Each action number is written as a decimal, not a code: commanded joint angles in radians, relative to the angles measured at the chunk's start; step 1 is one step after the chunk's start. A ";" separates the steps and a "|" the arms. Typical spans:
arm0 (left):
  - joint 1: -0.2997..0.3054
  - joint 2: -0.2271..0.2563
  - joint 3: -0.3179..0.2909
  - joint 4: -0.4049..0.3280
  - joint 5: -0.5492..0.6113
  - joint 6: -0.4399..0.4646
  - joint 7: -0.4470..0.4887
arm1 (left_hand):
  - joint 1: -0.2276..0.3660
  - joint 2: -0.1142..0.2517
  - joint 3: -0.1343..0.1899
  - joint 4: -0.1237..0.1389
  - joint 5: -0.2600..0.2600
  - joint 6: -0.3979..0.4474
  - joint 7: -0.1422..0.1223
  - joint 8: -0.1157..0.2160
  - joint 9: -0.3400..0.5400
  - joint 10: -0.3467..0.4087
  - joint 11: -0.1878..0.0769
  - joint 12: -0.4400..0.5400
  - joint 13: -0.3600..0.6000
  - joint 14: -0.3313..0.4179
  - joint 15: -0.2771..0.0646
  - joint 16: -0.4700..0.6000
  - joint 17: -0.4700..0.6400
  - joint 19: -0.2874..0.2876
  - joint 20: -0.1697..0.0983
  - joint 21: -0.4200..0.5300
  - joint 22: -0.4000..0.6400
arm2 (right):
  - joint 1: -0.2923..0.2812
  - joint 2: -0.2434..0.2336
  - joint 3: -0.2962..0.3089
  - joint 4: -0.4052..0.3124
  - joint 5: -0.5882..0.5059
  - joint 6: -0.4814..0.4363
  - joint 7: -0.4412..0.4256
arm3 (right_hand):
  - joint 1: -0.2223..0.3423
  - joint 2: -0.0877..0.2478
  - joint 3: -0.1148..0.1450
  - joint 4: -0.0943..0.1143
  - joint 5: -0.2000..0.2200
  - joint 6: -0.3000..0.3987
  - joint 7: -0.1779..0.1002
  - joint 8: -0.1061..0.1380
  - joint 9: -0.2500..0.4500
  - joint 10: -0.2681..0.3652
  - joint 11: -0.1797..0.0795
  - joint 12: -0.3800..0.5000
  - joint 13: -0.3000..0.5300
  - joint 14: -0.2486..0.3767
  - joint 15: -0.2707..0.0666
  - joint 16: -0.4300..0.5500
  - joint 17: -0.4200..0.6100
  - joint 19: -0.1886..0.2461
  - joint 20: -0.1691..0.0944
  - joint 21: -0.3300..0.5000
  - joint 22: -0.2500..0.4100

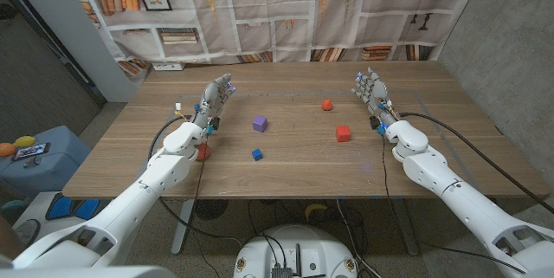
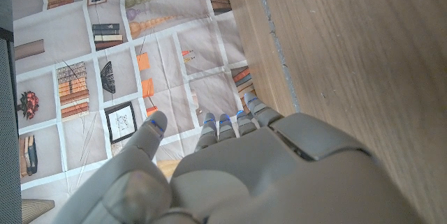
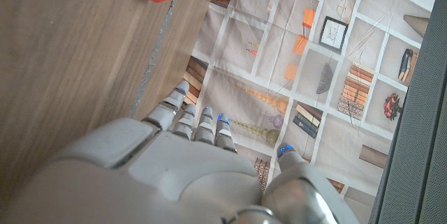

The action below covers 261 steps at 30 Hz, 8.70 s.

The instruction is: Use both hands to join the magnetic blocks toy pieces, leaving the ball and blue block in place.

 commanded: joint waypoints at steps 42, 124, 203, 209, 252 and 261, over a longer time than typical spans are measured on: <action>0.154 0.074 -0.071 -0.198 -0.043 0.021 0.066 | 0.011 0.050 0.021 -0.037 -0.006 0.044 -0.018 0.005 0.004 0.026 -0.033 0.001 0.005 0.053 -0.019 0.006 0.005 0.017 0.012 0.000 0.004 | -0.251 -0.374 0.052 -0.472 -0.517 -0.163 -0.202 | 0.054 -0.012 0.016 -0.077 -0.003 -0.021 -0.031 -0.052 0.007 -0.019 -0.022 -0.025 0.001 0.055 -0.026 -0.004 -0.047 -0.073 -0.033 0.000 0.001; 0.180 0.075 -0.088 -0.221 -0.049 0.060 0.127 | -0.015 0.057 0.054 -0.033 -0.008 0.116 -0.022 0.007 0.006 0.084 -0.043 0.000 0.005 0.119 -0.025 0.008 0.008 0.054 0.016 0.003 0.004 | 0.076 -0.548 -0.266 -0.843 -1.269 -0.811 0.667 | 0.466 -0.143 0.116 -0.287 -0.014 -0.127 -0.064 -0.016 0.043 -0.259 0.096 -0.024 0.029 -0.141 0.161 -0.018 -0.042 -0.131 0.125 0.006 0.002; 0.196 0.080 -0.085 -0.226 -0.061 0.088 0.136 | -0.039 0.051 0.074 -0.024 -0.009 0.127 -0.026 0.001 0.007 0.094 -0.045 -0.005 0.006 0.143 -0.009 0.004 0.008 0.069 0.026 0.000 0.005 | 0.008 -0.375 -0.291 -0.690 -1.455 -0.804 0.488 | 0.818 -0.142 0.151 -0.275 -0.019 0.382 -0.174 0.291 0.098 -0.036 -0.005 0.026 0.035 0.048 0.048 0.060 -0.017 0.093 0.053 0.017 0.002; 0.192 0.081 -0.085 -0.224 -0.063 0.092 0.135 | -0.040 0.051 0.076 -0.024 -0.009 0.128 -0.025 0.001 0.007 0.094 -0.046 -0.005 0.006 0.143 -0.010 0.004 0.008 0.069 0.026 0.000 0.005 | 0.013 -0.371 -0.295 -0.689 -1.451 -0.803 0.483 | 0.842 -0.127 0.147 -0.272 -0.020 0.463 -0.175 0.336 0.109 -0.020 -0.016 0.022 0.033 0.057 0.037 0.063 -0.014 0.100 0.046 0.013 0.002; 0.209 0.274 -0.087 -0.408 0.034 0.237 0.128 | 0.116 0.009 0.126 -0.214 -0.012 0.238 -0.083 0.031 0.006 0.149 -0.088 0.004 0.007 0.137 -0.047 0.001 0.005 0.073 0.027 -0.009 0.000 | -0.025 -0.394 -0.212 -0.767 -1.230 -0.916 0.392 | 0.873 -0.081 0.124 -0.262 -0.026 0.671 -0.180 0.450 0.144 0.029 -0.052 0.017 0.027 0.060 0.016 0.066 -0.004 0.114 0.033 0.009 0.002; 0.214 0.332 -0.091 -0.435 0.082 0.258 0.117 | 0.174 -0.023 0.123 -0.218 -0.014 0.263 -0.129 0.030 0.007 0.162 -0.122 0.002 0.007 0.131 -0.083 -0.001 0.005 0.036 0.010 -0.019 0.001 | -0.031 -0.397 -0.208 -0.775 -1.163 -0.944 0.335 | 0.875 -0.079 0.122 -0.263 -0.027 0.676 -0.181 0.453 0.145 0.035 -0.050 0.018 0.027 0.063 0.017 0.068 -0.003 0.115 0.032 0.009 0.002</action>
